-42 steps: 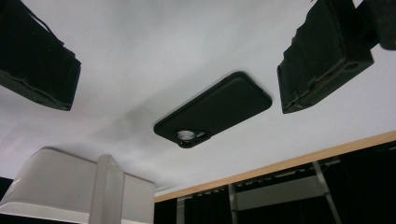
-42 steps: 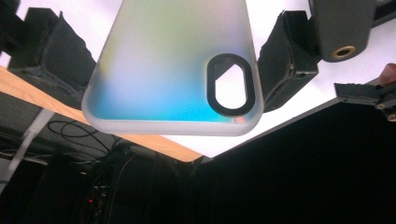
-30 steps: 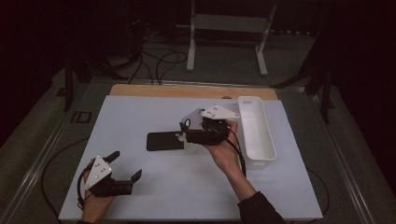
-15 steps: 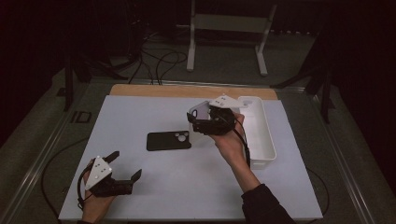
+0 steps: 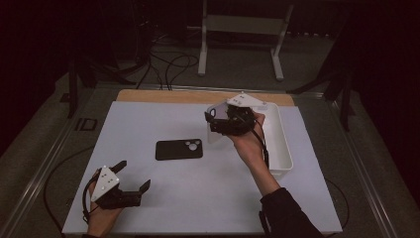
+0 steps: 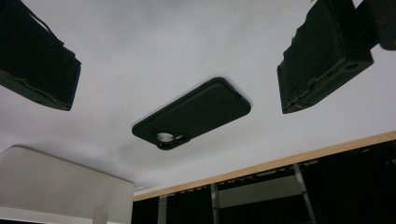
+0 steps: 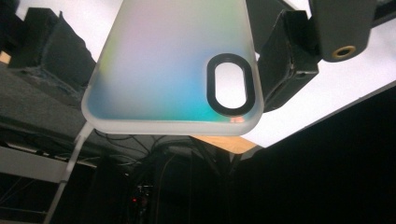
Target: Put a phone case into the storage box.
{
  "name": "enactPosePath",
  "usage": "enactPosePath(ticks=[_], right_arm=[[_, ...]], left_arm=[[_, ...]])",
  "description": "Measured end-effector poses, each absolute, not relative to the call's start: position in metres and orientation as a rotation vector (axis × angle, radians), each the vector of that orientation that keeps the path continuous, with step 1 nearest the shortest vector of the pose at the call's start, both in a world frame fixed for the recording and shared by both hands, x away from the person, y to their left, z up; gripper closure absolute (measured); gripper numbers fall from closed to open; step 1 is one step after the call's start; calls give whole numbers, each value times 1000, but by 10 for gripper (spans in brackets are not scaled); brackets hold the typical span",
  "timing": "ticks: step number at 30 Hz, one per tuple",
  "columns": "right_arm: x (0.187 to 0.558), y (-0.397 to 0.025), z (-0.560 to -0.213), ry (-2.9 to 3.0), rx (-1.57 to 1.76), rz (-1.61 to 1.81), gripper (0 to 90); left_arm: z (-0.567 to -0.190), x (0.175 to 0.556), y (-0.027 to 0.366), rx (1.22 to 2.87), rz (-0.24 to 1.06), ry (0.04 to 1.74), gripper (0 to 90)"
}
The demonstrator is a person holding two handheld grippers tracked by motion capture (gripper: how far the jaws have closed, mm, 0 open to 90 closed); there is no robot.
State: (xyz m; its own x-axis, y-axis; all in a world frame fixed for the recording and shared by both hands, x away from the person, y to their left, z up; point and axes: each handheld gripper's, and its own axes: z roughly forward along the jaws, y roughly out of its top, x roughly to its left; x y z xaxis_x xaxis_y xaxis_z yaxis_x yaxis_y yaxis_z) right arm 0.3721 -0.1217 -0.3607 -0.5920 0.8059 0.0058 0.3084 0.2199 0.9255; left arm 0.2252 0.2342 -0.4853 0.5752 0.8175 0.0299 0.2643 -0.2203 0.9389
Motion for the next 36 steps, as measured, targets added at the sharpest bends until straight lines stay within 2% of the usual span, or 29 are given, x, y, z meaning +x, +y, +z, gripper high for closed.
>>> enactPosePath(ticks=[36], right_arm=[[407, -158, -349, 1892, 1121, 1274, 167]], left_arm=[[-486, 226, 234, 1773, 667, 900, 0]])
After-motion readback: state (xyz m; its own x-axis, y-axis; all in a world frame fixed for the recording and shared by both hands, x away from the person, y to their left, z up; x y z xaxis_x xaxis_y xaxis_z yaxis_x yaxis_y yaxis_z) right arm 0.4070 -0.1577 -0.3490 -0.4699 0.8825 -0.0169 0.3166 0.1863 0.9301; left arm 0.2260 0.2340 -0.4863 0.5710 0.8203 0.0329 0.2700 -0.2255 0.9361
